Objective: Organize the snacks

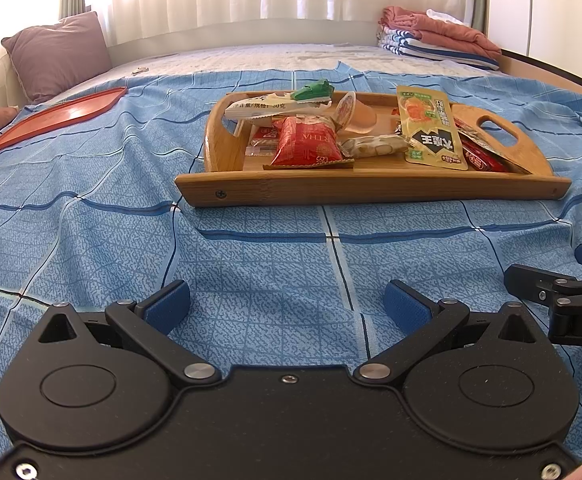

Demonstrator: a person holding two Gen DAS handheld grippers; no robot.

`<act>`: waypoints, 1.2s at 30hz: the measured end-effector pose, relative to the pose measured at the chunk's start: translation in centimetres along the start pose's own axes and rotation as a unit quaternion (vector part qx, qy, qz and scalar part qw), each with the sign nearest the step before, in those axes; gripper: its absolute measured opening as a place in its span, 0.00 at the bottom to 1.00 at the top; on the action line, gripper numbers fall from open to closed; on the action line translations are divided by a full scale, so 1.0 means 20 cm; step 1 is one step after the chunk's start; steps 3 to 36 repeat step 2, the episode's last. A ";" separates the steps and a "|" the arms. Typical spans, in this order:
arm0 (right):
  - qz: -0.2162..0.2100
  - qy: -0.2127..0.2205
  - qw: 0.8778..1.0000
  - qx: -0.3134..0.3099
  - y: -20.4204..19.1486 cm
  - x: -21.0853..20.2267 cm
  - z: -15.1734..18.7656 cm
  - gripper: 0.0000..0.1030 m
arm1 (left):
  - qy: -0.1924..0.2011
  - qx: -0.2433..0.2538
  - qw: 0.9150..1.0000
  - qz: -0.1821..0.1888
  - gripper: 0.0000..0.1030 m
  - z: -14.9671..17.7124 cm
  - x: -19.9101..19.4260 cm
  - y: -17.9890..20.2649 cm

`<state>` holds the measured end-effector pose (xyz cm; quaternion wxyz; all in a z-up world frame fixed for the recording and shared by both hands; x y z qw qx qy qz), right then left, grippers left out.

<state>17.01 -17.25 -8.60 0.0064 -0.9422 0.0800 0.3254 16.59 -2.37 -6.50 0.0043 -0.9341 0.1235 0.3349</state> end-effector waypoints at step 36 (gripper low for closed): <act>0.000 0.000 1.000 0.000 0.00 0.00 0.00 1.00 | 0.000 0.000 1.000 0.000 1.00 0.00 0.00 0.00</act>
Point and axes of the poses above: each gripper's, at about its wrist camera, not at the fingertips, and x roughly the way its jaws point, y to its right, z to its underside, the point moved 7 cm from there along x, roughly the way its jaws point, and after that the axes turned 10 degrees about z, right-handed, at the moved point
